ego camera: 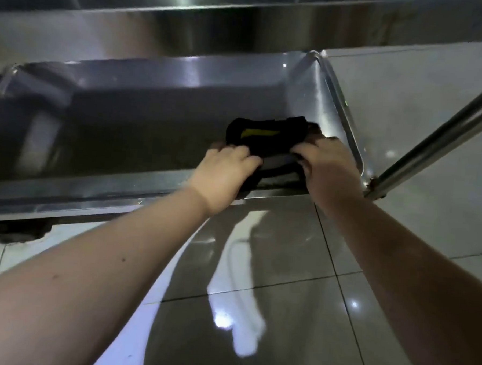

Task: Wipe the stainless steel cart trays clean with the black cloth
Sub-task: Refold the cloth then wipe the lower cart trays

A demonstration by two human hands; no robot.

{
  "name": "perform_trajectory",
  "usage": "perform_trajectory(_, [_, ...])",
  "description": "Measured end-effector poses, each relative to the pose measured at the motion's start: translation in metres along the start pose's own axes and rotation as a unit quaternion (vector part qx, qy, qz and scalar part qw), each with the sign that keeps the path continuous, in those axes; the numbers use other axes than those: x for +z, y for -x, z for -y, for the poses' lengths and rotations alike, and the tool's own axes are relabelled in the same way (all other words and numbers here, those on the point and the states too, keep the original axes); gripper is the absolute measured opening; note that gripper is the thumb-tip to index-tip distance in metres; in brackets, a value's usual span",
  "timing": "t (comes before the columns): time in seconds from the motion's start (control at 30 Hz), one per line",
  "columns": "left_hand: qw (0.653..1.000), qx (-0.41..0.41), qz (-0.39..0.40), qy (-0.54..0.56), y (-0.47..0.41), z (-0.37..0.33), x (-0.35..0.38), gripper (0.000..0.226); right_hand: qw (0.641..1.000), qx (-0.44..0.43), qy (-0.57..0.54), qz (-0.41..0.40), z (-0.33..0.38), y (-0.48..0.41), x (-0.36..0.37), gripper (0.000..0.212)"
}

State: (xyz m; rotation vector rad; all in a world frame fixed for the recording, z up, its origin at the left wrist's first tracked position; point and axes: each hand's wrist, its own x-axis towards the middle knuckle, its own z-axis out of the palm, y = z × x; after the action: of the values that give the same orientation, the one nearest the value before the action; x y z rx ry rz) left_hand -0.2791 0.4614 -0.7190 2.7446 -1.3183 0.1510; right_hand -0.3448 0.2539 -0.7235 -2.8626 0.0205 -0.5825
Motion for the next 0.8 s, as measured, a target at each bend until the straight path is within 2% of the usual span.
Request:
perform_trajectory(0.1, [0.999, 0.015, -0.013, 0.030, 0.022, -0.003, 0.035, 0.021, 0.999, 0.020, -0.037, 0.033, -0.004, 0.037, 0.031, 0.027])
perform_trajectory(0.23, [0.985, -0.091, -0.063, 0.129, 0.027, 0.003, 0.031, 0.044, 0.994, 0.056, -0.092, -0.023, -0.003, 0.040, 0.033, 0.033])
perform_trajectory(0.3, [0.979, -0.156, -0.044, 0.123, 0.015, 0.023, 0.032, 0.049, 0.991, 0.082, -0.105, -0.013, 0.003, 0.018, 0.030, 0.040])
perform_trajectory(0.37, [0.973, -0.211, 0.003, 0.090, -0.003, 0.043, 0.039, 0.056, 0.992, 0.088, -0.080, 0.044, 0.013, -0.008, 0.033, 0.053])
perform_trajectory(0.47, [0.951, -0.292, 0.087, 0.050, -0.025, 0.062, 0.056, 0.057, 0.973, 0.104, -0.008, 0.207, 0.026, -0.034, 0.053, 0.073])
perform_trajectory(0.53, [0.949, -0.295, 0.109, 0.031, -0.030, 0.069, 0.064, 0.056, 0.958, 0.115, 0.059, 0.258, 0.027, -0.034, 0.071, 0.073])
perform_trajectory(0.6, [0.956, -0.280, 0.090, 0.020, -0.027, 0.069, 0.067, 0.055, 0.956, 0.112, 0.099, 0.254, 0.026, -0.032, 0.079, 0.071])
perform_trajectory(0.8, [0.958, -0.279, 0.066, 0.006, -0.025, 0.068, 0.071, 0.056, 0.955, 0.111, 0.104, 0.254, 0.020, -0.044, 0.084, 0.072])
